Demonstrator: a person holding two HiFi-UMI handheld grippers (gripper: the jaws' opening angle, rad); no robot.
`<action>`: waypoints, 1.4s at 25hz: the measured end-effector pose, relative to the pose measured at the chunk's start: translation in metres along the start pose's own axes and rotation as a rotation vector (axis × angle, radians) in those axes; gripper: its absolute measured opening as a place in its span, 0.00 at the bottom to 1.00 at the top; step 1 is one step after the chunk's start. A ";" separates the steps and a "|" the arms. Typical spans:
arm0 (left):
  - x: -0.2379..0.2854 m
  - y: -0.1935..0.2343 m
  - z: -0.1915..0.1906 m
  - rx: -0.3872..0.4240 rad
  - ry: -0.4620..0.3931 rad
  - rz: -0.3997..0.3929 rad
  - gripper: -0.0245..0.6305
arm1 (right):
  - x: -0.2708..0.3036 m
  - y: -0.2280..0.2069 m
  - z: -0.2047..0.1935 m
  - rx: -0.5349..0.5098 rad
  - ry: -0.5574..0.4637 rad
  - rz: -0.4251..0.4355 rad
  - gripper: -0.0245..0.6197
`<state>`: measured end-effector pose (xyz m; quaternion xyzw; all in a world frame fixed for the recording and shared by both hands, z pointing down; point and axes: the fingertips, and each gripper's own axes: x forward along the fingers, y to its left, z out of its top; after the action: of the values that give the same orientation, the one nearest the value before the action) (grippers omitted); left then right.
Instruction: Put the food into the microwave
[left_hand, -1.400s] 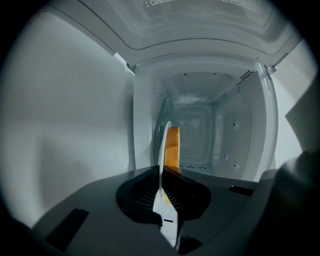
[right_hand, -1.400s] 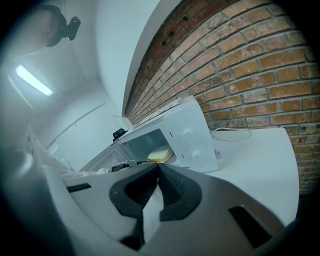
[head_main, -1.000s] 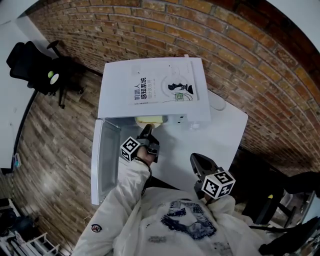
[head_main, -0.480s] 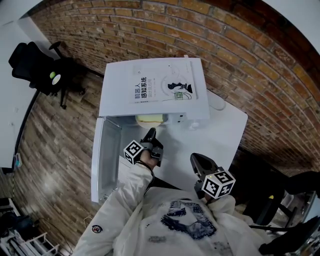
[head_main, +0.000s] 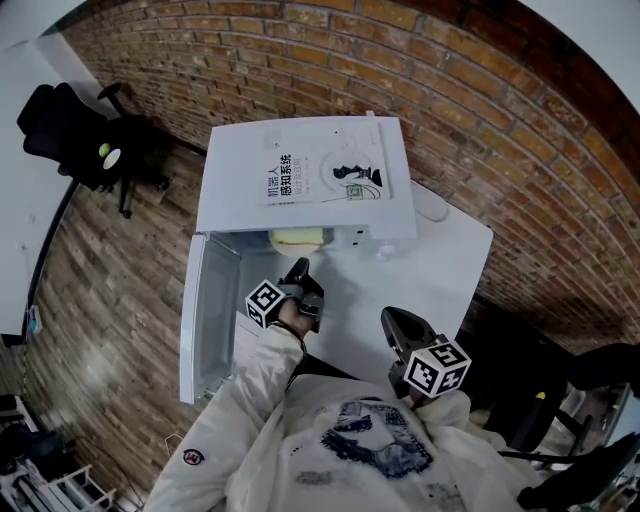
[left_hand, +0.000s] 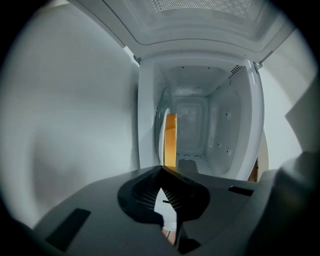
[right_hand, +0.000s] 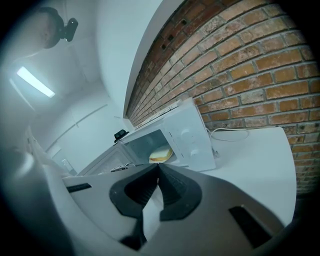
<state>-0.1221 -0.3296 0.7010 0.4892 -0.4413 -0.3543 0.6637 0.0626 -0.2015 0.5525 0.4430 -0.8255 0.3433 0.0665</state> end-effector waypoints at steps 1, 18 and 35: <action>0.000 0.000 0.000 0.001 0.000 0.000 0.05 | 0.000 0.000 0.000 0.001 0.000 0.000 0.06; 0.024 -0.004 0.016 -0.002 -0.005 -0.001 0.05 | 0.008 -0.006 0.002 0.010 0.007 -0.017 0.06; 0.037 -0.008 0.023 0.003 0.005 0.002 0.05 | 0.009 -0.004 0.005 0.012 0.000 -0.032 0.06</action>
<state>-0.1308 -0.3725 0.7051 0.4905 -0.4407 -0.3518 0.6644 0.0616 -0.2125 0.5547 0.4564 -0.8162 0.3474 0.0691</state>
